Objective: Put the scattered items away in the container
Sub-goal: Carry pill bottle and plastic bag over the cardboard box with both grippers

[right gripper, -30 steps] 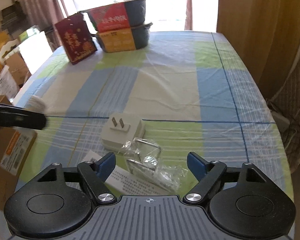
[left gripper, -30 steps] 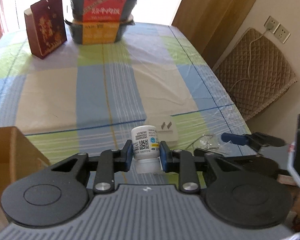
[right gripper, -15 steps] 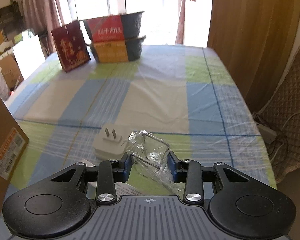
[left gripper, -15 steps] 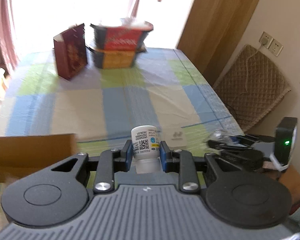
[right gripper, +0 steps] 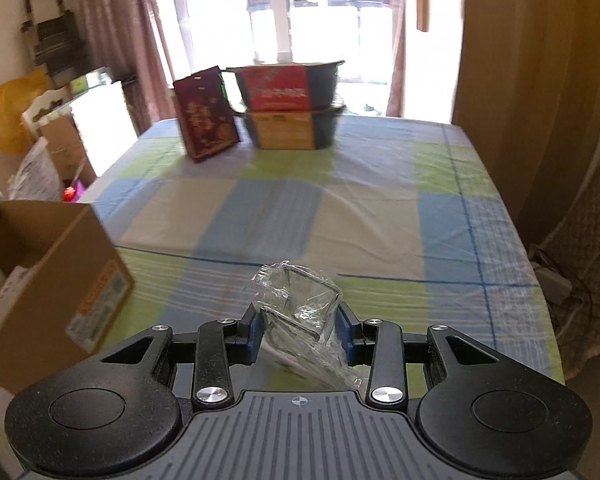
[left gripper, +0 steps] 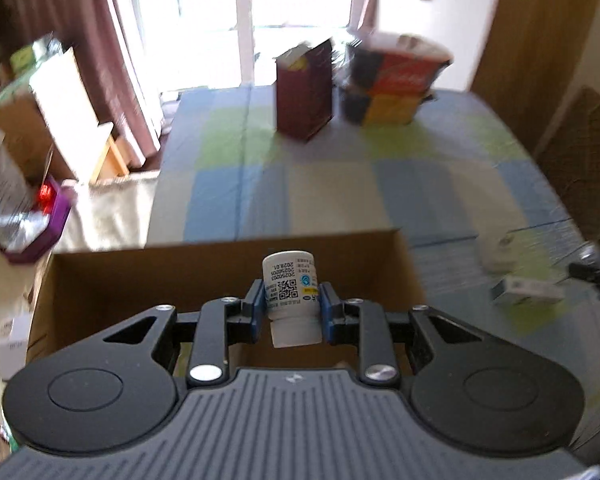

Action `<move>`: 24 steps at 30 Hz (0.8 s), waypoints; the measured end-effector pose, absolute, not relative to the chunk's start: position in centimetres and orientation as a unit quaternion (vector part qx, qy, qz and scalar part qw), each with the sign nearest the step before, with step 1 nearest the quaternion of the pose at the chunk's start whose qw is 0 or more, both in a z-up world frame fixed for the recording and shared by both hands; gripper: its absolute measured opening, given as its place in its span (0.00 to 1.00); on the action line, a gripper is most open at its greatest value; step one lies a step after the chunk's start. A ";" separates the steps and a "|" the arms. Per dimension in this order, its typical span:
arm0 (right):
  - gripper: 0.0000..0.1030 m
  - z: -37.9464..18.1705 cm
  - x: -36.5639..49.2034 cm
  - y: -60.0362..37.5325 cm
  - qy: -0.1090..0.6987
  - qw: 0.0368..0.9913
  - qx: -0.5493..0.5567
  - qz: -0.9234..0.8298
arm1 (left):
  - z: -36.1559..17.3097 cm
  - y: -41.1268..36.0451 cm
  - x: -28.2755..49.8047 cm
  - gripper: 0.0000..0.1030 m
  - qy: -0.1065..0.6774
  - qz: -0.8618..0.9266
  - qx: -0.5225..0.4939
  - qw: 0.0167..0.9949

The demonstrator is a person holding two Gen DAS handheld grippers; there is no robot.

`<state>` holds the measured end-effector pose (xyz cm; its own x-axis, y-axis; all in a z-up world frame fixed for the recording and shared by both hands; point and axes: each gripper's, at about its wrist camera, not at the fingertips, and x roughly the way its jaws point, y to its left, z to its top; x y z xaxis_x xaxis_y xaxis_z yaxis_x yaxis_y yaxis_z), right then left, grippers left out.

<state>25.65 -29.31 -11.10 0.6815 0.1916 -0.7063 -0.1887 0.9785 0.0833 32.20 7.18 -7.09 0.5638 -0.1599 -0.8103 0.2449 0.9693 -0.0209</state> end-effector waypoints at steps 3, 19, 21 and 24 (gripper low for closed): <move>0.39 -10.2 25.6 -28.1 0.386 0.915 -0.009 0.118 | -9.2 8.2 33.2 0.23 0.478 -0.114 0.036 0.870; 0.39 -8.9 26.5 -23.2 0.390 0.907 -0.050 0.148 | -17.4 8.2 36.0 0.23 0.539 -0.108 -0.003 0.835; 0.39 -8.9 26.6 -22.9 0.392 0.906 -0.054 0.149 | -17.9 8.3 36.2 0.23 0.543 -0.104 0.002 0.833; 0.39 -8.9 26.7 -22.3 0.393 0.905 -0.058 0.152 | -18.3 8.3 36.4 0.23 0.547 -0.103 0.011 0.831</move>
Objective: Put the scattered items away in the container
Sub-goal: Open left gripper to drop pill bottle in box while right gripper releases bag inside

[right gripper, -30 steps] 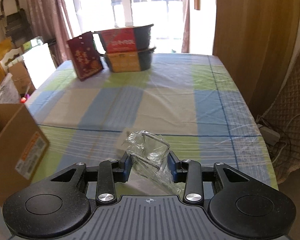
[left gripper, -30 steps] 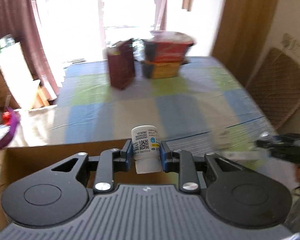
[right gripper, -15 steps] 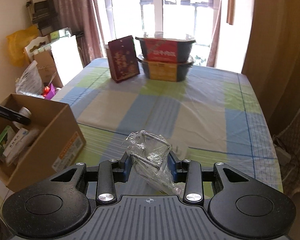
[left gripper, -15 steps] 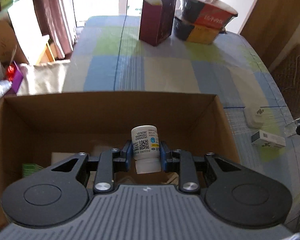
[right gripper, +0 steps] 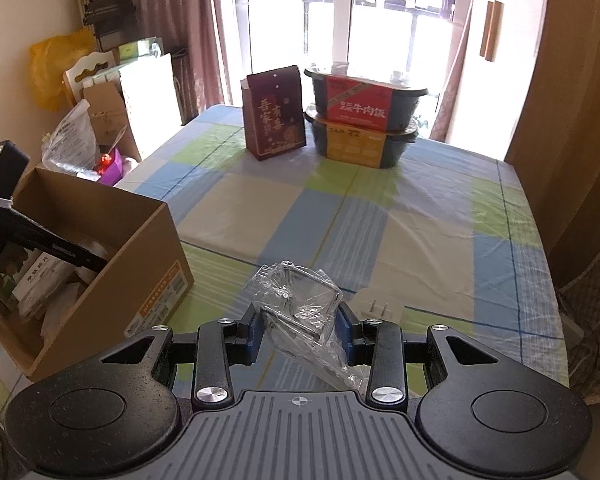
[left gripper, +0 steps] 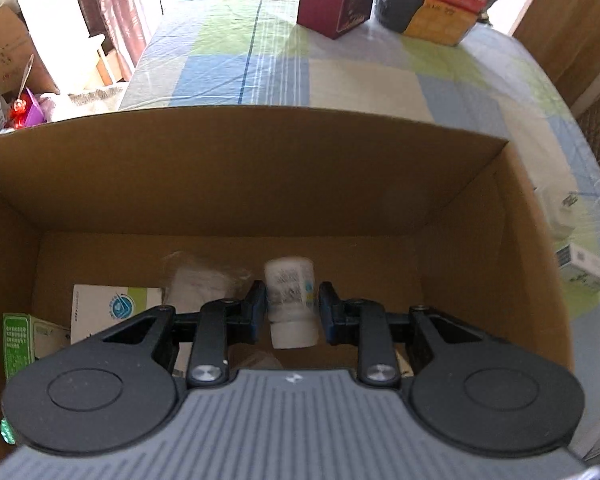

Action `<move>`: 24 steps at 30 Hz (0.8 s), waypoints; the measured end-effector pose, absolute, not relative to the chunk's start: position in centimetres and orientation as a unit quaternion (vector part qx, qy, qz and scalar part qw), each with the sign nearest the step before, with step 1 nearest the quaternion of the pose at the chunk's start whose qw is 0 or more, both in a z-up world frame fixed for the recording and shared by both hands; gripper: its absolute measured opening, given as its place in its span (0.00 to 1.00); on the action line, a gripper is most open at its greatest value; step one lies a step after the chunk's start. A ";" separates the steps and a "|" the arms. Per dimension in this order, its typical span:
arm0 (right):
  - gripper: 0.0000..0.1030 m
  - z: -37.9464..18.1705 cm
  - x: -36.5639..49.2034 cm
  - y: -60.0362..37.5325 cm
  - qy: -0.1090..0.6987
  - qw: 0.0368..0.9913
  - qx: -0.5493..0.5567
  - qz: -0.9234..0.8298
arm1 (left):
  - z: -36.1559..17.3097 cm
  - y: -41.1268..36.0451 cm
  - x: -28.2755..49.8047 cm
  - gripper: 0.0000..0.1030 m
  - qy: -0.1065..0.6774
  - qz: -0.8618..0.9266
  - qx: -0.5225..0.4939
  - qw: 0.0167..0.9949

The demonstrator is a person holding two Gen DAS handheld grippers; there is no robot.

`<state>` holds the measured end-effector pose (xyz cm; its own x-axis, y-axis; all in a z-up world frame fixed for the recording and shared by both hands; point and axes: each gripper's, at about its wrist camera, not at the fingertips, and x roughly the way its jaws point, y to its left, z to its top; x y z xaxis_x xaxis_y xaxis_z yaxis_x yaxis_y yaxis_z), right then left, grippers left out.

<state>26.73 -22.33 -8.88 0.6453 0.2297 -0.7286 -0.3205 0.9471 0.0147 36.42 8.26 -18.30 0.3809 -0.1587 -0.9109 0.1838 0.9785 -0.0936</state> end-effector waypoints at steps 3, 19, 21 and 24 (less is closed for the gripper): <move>0.39 -8.9 26.9 -21.7 0.393 0.904 -0.060 0.156 | -18.1 8.2 36.6 0.30 0.544 -0.105 0.014 0.832; 0.39 -6.7 28.4 -14.6 0.371 0.897 -0.039 0.237 | -12.3 12.0 34.3 0.46 0.489 -0.086 0.075 0.865; 0.39 -6.3 28.8 -13.1 0.366 0.893 -0.034 0.259 | -11.6 13.0 33.9 0.46 0.483 -0.080 0.082 0.868; 0.39 -6.0 29.4 -10.7 0.361 0.886 -0.029 0.289 | -10.8 14.6 33.3 0.46 0.480 -0.068 0.090 0.870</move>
<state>29.36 -10.69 -6.02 0.5722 0.4919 -0.6562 -0.5339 0.8308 0.1572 33.30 14.61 -10.85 0.5308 -0.0328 -0.8468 0.2048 0.9746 0.0907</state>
